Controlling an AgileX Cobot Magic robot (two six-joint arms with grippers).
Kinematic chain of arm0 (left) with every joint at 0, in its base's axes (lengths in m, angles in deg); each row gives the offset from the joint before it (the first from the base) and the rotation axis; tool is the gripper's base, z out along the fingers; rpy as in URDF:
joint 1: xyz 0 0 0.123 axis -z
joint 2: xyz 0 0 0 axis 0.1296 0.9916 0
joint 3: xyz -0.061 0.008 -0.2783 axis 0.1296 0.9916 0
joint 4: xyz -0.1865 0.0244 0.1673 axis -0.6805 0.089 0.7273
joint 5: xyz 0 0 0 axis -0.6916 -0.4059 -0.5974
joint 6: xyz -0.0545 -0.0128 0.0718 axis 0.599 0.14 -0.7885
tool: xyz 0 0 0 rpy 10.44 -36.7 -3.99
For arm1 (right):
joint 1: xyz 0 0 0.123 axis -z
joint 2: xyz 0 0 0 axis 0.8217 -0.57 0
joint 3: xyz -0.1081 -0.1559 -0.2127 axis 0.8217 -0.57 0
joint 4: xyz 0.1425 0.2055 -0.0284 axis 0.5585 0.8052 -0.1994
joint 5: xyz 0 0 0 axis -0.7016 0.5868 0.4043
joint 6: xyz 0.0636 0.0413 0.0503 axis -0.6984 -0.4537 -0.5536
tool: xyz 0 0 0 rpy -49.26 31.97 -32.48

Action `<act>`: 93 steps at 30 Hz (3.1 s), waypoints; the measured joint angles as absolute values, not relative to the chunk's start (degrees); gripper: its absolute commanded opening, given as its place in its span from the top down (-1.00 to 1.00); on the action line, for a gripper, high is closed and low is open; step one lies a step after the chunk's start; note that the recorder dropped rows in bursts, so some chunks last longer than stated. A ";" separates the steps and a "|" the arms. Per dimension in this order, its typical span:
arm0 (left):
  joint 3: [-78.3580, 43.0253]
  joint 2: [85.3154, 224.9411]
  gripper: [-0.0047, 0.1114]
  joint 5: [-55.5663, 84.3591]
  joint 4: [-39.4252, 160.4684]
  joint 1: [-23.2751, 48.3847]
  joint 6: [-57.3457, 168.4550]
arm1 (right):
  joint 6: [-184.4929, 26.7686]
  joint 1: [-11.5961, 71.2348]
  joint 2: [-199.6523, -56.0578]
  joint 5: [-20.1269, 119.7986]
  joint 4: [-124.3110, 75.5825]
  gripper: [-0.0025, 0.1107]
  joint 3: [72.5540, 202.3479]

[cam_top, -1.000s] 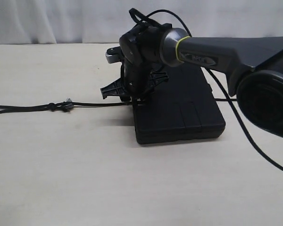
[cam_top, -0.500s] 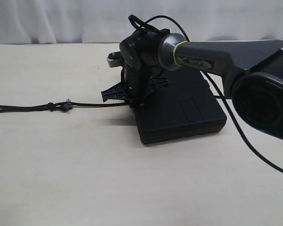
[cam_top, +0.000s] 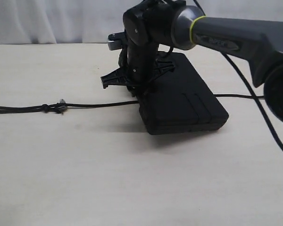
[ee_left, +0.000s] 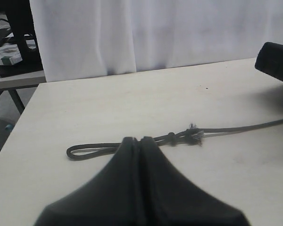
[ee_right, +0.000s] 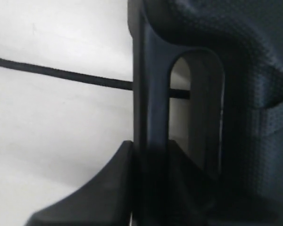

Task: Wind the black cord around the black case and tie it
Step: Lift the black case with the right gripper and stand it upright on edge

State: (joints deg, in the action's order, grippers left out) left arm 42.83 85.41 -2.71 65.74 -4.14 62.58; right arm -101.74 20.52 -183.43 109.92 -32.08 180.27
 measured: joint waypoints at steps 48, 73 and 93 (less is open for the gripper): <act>42.83 85.41 0.92 -2.71 65.74 -4.14 62.58 | -61.78 46.28 -168.26 115.55 35.29 0.88 161.68; 42.83 85.41 0.92 -2.71 65.74 -4.14 62.58 | -70.39 44.10 -162.31 101.86 5.45 0.72 161.71; 42.83 85.41 0.92 -2.71 65.74 -4.14 62.58 | -67.70 43.26 -160.04 103.66 -0.73 0.56 161.24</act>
